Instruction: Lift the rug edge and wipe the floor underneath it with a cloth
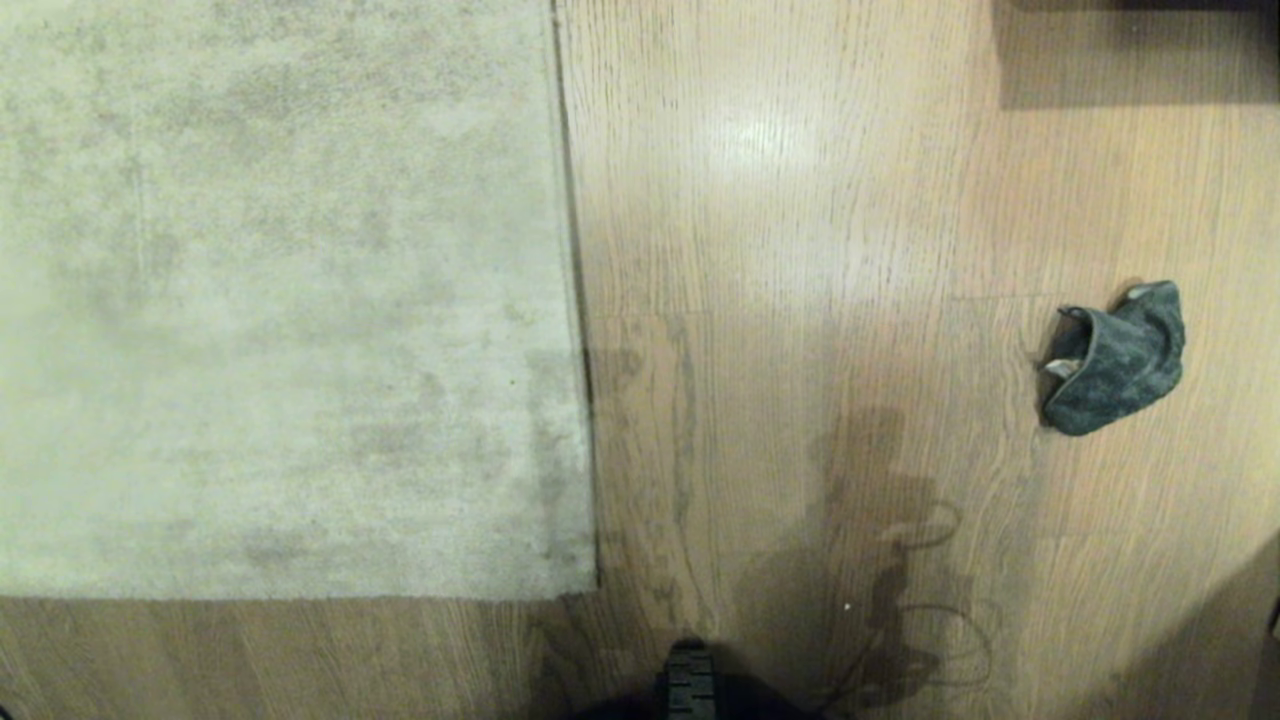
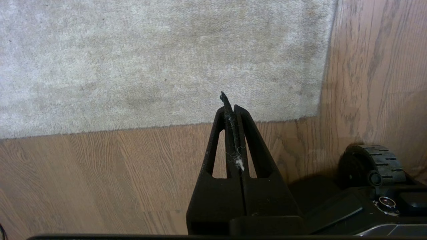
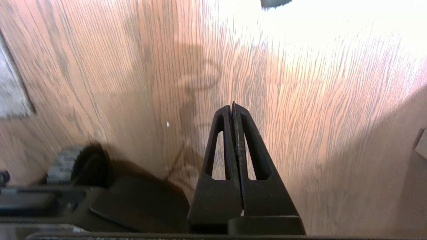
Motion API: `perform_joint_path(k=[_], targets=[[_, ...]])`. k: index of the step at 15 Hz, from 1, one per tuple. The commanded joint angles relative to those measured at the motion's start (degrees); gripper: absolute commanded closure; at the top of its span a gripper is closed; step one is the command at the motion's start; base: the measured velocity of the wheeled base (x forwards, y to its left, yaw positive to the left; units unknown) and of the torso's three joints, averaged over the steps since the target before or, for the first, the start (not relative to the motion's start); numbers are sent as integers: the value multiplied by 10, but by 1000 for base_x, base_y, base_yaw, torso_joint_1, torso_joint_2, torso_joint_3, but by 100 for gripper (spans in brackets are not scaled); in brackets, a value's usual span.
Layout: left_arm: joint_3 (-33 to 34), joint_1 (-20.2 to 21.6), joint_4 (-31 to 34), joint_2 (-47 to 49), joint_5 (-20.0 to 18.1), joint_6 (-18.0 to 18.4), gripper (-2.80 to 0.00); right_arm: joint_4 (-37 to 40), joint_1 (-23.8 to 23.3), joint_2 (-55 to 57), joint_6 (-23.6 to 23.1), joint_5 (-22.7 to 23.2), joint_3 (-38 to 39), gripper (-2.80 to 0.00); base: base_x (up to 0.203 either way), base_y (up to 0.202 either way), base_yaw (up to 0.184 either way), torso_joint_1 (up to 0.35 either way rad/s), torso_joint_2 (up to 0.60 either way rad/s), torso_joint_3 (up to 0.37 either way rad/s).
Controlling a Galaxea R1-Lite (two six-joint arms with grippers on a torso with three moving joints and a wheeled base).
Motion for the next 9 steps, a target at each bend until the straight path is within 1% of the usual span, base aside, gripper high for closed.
perform_joint_path(k=[1, 9], targets=[[0, 0, 0, 1, 0, 0, 0, -1, 0, -22, 4, 0, 0, 0, 0, 0, 0, 0, 0, 0], [0, 0, 0, 0, 0, 0, 0, -1, 0, -22, 5, 0, 0, 0, 0, 0, 0, 0, 0, 0]])
